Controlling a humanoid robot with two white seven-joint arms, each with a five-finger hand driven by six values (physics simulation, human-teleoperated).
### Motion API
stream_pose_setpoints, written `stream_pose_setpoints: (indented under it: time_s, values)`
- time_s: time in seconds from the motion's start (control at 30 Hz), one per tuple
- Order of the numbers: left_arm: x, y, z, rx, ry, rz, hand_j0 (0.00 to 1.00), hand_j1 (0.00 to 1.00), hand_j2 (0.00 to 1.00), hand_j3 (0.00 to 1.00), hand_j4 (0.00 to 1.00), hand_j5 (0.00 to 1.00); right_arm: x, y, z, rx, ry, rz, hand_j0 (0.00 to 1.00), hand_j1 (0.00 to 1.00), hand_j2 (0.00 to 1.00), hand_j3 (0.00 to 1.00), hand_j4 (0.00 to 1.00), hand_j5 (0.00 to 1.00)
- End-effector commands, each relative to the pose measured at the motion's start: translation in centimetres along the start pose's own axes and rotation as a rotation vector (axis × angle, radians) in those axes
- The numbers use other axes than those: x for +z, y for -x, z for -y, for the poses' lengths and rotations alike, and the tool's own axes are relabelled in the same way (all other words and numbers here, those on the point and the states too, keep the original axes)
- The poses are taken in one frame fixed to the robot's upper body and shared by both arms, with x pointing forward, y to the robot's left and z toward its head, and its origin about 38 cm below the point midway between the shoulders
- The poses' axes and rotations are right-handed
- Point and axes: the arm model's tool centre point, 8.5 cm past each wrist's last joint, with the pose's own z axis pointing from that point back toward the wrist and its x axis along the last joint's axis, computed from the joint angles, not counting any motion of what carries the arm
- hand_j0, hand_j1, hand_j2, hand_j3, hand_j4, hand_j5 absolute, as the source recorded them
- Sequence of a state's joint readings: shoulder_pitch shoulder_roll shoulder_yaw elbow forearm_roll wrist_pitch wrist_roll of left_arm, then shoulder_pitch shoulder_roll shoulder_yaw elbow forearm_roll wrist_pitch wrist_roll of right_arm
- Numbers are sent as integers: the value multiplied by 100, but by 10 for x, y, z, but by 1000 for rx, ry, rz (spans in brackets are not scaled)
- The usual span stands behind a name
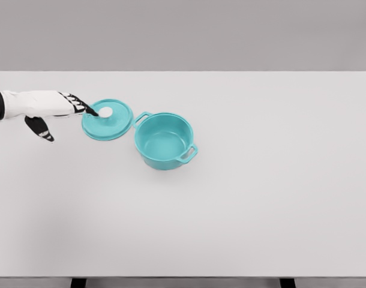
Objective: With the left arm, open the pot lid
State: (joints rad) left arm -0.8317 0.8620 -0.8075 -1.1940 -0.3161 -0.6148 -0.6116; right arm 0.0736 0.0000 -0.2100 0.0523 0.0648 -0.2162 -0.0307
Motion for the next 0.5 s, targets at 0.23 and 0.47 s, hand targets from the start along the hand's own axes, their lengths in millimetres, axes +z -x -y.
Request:
stream_pose_setpoints:
  time_s: [0.23, 0.47]
  values:
    - [35, 17, -6, 163, -270, -33, 100, 100, 100, 100, 100, 100, 0, 0, 0, 0, 0, 0, 100, 100, 100, 100, 100, 100]
    - [25, 13, 3, 178, -267, -23, 100, 100, 100, 100, 100, 100, 0, 0, 0, 0, 0, 0, 100, 100, 100, 100, 100, 100]
